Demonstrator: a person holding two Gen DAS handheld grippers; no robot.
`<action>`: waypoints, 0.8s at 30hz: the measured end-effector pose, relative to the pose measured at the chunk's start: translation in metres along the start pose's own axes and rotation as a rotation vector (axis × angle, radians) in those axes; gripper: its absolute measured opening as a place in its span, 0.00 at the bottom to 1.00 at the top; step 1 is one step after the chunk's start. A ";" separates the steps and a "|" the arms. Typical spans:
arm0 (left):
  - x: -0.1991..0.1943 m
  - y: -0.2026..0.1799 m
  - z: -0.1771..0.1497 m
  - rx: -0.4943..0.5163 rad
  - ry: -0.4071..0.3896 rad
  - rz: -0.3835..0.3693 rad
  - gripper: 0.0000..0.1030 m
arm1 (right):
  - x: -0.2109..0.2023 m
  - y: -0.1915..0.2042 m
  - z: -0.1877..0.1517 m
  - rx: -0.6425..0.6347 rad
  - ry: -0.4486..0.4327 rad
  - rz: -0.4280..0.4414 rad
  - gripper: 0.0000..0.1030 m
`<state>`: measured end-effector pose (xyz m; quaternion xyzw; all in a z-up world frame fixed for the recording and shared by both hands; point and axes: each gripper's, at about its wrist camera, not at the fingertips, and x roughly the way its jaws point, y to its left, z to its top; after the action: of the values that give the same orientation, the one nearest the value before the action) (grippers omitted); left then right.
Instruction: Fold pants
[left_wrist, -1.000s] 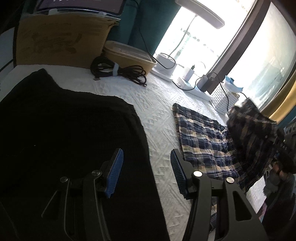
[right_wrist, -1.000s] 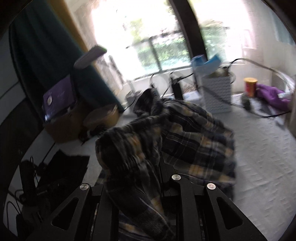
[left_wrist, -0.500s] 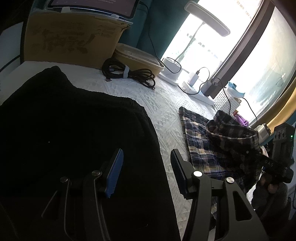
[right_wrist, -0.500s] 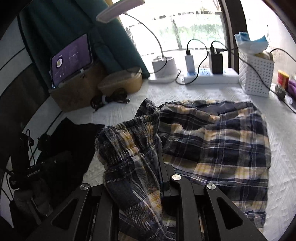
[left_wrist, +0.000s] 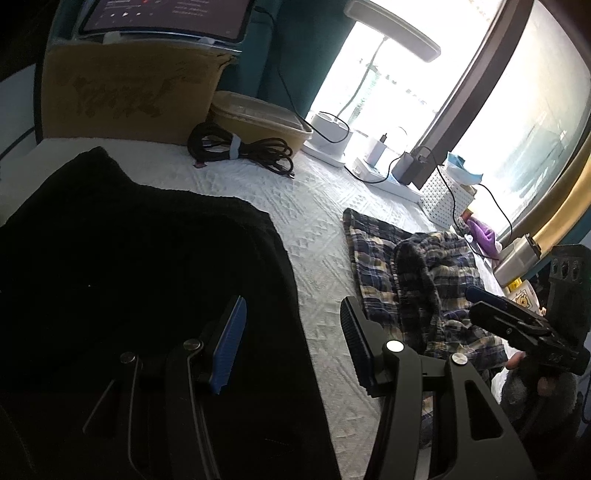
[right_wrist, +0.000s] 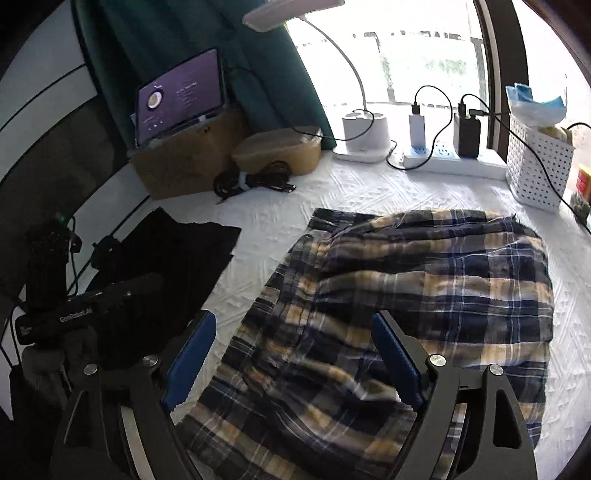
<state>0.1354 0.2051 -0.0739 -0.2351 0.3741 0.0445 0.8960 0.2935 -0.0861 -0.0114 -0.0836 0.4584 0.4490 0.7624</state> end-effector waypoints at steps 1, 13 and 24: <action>0.000 -0.003 0.000 0.005 0.001 0.002 0.51 | -0.003 -0.002 -0.001 0.007 -0.007 0.005 0.85; 0.025 -0.086 0.004 0.158 0.042 -0.087 0.51 | -0.057 -0.071 -0.016 0.136 -0.118 -0.059 0.85; 0.093 -0.134 -0.010 0.236 0.194 -0.133 0.59 | -0.104 -0.158 -0.056 0.318 -0.173 -0.160 0.85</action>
<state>0.2298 0.0727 -0.0928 -0.1557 0.4449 -0.0820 0.8781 0.3607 -0.2718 -0.0071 0.0407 0.4480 0.3144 0.8359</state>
